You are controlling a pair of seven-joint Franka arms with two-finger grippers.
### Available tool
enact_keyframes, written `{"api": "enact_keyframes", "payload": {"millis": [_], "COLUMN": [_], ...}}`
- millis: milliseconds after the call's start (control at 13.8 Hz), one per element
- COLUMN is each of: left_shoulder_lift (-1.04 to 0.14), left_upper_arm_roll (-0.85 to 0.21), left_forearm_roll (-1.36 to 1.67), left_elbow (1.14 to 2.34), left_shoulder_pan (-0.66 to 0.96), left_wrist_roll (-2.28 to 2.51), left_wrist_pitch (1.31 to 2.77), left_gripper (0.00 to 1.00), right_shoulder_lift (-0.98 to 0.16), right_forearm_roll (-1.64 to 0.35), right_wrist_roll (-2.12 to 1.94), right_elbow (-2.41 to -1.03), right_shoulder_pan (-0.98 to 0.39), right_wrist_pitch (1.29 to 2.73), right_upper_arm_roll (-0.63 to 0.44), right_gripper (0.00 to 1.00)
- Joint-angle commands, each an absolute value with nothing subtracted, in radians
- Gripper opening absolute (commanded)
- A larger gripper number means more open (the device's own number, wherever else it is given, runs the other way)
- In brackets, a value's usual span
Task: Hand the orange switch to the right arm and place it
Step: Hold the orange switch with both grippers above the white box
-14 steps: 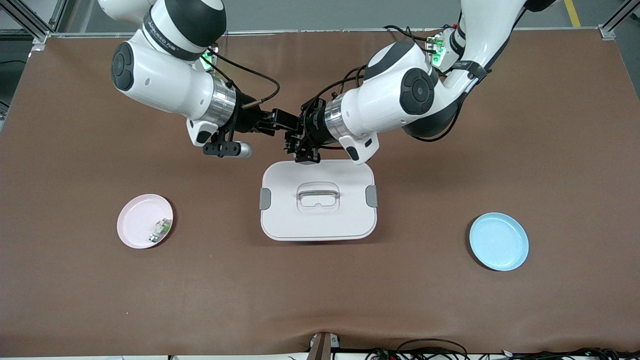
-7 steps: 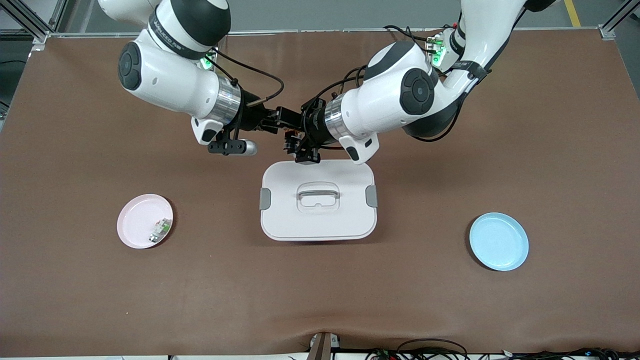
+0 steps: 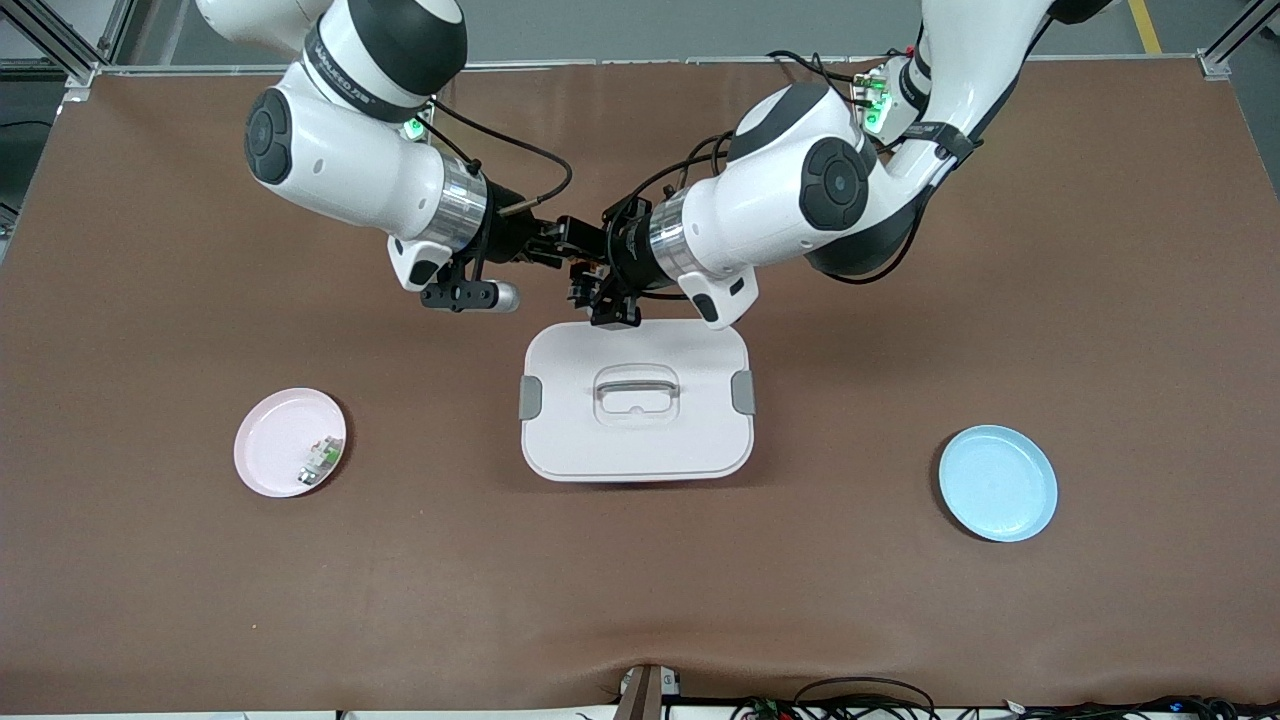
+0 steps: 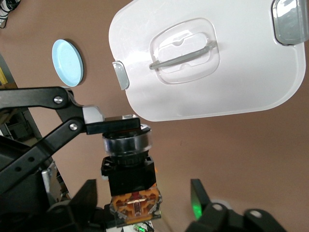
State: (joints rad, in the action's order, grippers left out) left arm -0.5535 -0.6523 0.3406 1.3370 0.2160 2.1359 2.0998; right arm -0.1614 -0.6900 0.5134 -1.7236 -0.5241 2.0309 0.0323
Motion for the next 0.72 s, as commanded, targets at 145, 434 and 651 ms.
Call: {"api": "enact_keyframes", "payload": {"millis": [145, 434, 651], "left_shoulder_lift": [-0.563, -0.563, -0.565], "left_upper_arm_roll": [-0.647, -0.647, -0.647], "left_forearm_roll": [0.345, 0.345, 0.345], "left_elbow": [1.313, 1.313, 1.313], "left_shoulder_pan": [0.23, 0.232, 0.232], "left_wrist_roll": [2.149, 2.149, 2.149], "left_wrist_pitch": [2.105, 2.105, 2.105], "left_gripper": [0.0, 0.0, 0.0], "right_shoulder_lift": [-0.16, -0.163, -0.163], "right_forearm_roll": [-0.71, -0.71, -0.71], "right_wrist_roll": [0.502, 0.502, 0.5], "right_elbow": [-1.735, -1.732, -1.73], "right_shoulder_pan": [-0.548, -0.546, -0.545], "right_wrist_pitch": [2.04, 2.04, 2.036], "right_upper_arm_roll": [0.026, 0.026, 0.026], "right_gripper": [0.2, 0.0, 0.0]}}
